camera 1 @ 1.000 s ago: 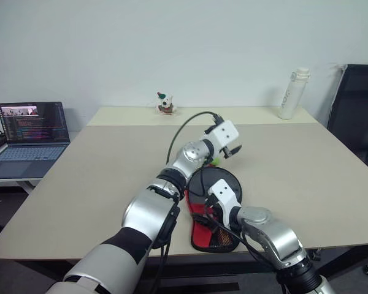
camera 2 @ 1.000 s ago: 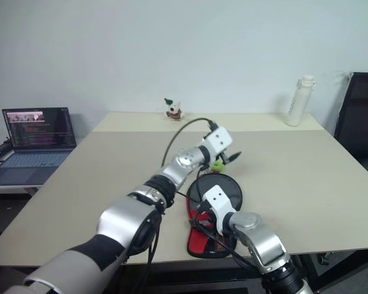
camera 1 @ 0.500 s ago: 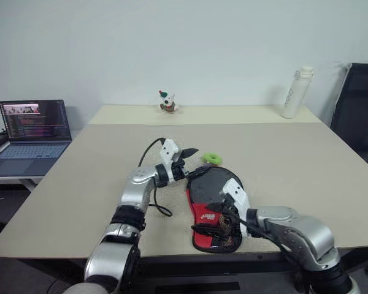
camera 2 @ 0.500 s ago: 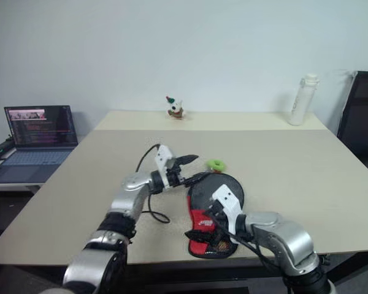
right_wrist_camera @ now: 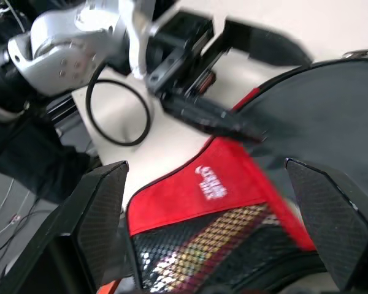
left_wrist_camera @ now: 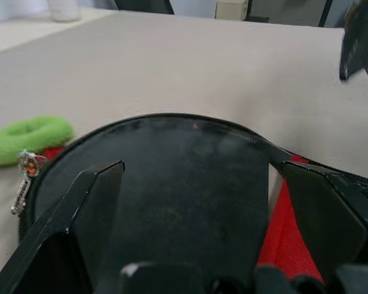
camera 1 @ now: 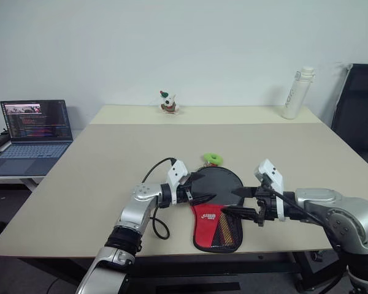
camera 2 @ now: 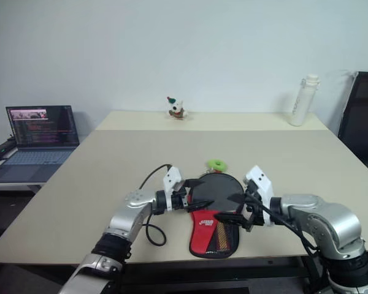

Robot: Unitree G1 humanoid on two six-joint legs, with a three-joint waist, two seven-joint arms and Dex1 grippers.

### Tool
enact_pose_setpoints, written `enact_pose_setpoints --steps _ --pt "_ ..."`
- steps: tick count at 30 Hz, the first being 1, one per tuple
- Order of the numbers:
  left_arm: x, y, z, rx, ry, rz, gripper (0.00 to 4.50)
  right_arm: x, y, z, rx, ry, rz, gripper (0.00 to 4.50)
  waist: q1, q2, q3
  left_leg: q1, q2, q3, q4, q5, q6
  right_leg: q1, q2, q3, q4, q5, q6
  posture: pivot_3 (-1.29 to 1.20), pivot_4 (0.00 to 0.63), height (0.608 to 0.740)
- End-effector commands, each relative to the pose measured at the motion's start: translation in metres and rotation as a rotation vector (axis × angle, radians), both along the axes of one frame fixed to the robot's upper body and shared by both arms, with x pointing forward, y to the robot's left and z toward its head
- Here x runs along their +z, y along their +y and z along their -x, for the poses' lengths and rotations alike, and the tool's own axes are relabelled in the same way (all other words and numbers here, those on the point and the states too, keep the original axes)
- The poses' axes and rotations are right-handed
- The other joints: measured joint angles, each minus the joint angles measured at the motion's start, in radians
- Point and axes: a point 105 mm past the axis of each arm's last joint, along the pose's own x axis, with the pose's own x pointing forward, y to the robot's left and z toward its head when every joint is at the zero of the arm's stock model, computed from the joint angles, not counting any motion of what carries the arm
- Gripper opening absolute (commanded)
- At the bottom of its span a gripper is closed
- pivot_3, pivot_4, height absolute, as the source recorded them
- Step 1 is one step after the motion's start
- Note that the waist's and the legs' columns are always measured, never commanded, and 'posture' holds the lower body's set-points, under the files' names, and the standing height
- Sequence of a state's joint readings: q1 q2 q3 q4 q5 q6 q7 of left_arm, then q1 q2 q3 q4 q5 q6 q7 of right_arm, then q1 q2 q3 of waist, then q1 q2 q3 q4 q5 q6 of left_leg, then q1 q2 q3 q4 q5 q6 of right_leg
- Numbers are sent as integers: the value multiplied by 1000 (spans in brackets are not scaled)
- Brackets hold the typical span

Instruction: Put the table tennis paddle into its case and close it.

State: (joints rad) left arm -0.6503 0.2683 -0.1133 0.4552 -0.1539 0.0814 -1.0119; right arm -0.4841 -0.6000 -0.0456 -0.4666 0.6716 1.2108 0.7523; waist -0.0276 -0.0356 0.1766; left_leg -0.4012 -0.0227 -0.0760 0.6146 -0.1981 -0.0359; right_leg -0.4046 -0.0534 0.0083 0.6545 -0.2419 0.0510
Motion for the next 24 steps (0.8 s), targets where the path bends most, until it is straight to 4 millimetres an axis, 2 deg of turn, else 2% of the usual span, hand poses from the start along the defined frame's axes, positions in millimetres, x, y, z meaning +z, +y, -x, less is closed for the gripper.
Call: enact_pose_setpoints --steps 1,7,15,17,24 --pt "3 0 -2 8 -27 0 4448 17 -6 -6 -32 -60 -41 4500 0 0 0 0 0 0 0 0 0 0 0 0 0 0 0 0 150 740" --pt "-9 5 -2 1 -25 -64 4448 24 -11 -13 -62 -76 -59 4500 0 0 0 0 0 0 0 0 0 0 0 0 -1 0 0 0 150 740" --pt "-22 3 7 -22 -6 -92 4448 31 -12 -26 -110 -108 -92 4500 0 0 0 -1 0 0 -1 0 0 0 0 0 -4 0 0 0 150 740" --pt "-24 1 9 -27 -2 -92 4448 36 -12 -38 -166 -134 -115 4500 -1 0 0 -1 0 1 -1 0 0 0 0 1 -4 0 0 0 150 740" --pt "-24 -4 12 -45 0 -95 4448 46 -16 -103 -399 -208 -130 4500 -1 1 0 -1 0 1 -1 0 0 0 0 1 -4 1 -2 0 150 740"
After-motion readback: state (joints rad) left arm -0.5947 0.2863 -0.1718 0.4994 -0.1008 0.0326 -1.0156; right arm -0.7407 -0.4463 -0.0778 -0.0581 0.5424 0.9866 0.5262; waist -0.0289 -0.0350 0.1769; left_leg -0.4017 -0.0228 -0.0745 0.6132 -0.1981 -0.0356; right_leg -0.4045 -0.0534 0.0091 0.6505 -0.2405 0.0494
